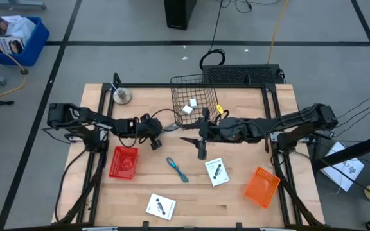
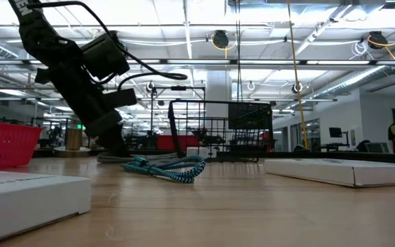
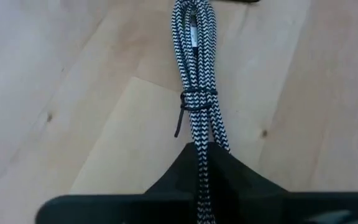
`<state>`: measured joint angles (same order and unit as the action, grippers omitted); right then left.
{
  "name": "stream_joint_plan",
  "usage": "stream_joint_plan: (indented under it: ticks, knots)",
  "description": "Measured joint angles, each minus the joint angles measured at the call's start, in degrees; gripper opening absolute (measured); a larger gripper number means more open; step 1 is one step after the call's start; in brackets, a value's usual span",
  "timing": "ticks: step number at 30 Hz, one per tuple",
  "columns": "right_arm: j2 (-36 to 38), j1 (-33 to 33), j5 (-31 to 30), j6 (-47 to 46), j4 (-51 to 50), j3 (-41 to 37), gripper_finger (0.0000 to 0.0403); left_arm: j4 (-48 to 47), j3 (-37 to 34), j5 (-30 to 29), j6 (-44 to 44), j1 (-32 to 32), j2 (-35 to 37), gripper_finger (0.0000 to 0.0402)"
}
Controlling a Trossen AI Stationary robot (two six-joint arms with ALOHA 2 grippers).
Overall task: Pick and place items into bin
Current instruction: Put the white black striped charger wire into the red basket
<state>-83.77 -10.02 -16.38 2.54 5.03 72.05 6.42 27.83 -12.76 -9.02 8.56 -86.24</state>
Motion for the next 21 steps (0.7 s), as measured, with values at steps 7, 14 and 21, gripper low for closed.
stream_joint_plan:
  ticks: [7,14,21]
  knots:
    - [0.0,0.0,-0.01,1.8,0.48,0.0,0.0177,-2.26,0.0,-0.38,-4.4,0.0,3.78,0.0045]
    - [0.0,0.65,-0.04,3.73,0.91,0.0,0.0179,-5.63,0.09,0.32,-9.78,-0.6,14.35,0.001]
    - [0.0,1.84,-0.04,5.21,1.06,0.0,0.0177,-19.0,0.11,0.75,-21.82,-5.61,27.51,0.0008]
